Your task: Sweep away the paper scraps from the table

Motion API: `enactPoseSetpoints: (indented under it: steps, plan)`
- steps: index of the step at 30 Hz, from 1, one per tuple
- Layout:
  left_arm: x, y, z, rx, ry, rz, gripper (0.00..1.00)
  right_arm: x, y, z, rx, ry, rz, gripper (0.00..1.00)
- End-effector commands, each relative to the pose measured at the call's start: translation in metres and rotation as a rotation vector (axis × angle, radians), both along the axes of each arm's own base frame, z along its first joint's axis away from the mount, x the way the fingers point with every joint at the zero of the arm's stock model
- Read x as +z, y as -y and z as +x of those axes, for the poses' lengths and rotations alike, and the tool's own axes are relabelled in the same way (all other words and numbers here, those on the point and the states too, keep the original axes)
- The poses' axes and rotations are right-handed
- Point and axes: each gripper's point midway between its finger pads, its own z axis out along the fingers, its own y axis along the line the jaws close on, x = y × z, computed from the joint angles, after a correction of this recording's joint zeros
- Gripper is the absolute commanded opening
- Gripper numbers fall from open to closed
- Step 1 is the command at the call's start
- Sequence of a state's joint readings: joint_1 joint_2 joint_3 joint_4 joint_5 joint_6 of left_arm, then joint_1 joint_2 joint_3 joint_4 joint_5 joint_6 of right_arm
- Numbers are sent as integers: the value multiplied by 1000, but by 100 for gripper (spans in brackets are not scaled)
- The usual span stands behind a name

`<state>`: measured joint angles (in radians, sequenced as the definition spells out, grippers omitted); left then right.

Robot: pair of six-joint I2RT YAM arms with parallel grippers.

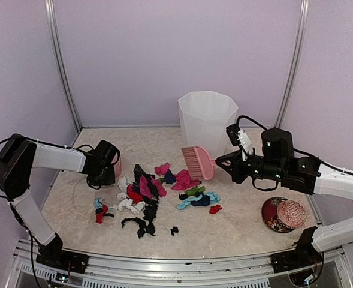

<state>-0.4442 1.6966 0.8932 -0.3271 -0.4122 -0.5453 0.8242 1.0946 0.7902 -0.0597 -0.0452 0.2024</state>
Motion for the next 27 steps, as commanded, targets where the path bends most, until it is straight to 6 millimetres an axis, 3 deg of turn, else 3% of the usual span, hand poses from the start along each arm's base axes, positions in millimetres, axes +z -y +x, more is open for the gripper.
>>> enactPoseSetpoints:
  steps: [1, 6, 17, 22, 27]
  plan:
    - [34, -1, 11, 28, 97, 4, 0, 22, 2, 4, -18, 25, 30, 0]
    - [74, 2, 6, 42, 187, 20, 0, 15, 28, 9, -126, 24, -62, 0]
    - [182, 17, -17, -57, 374, -111, 0, -15, 125, 23, -523, -63, -280, 0]
    - [221, 14, -26, -92, 438, -136, 0, -17, 139, 45, -627, -66, -254, 0]
    - [243, 24, -36, -209, 488, -187, 0, -15, 141, 76, -683, -40, -168, 0]
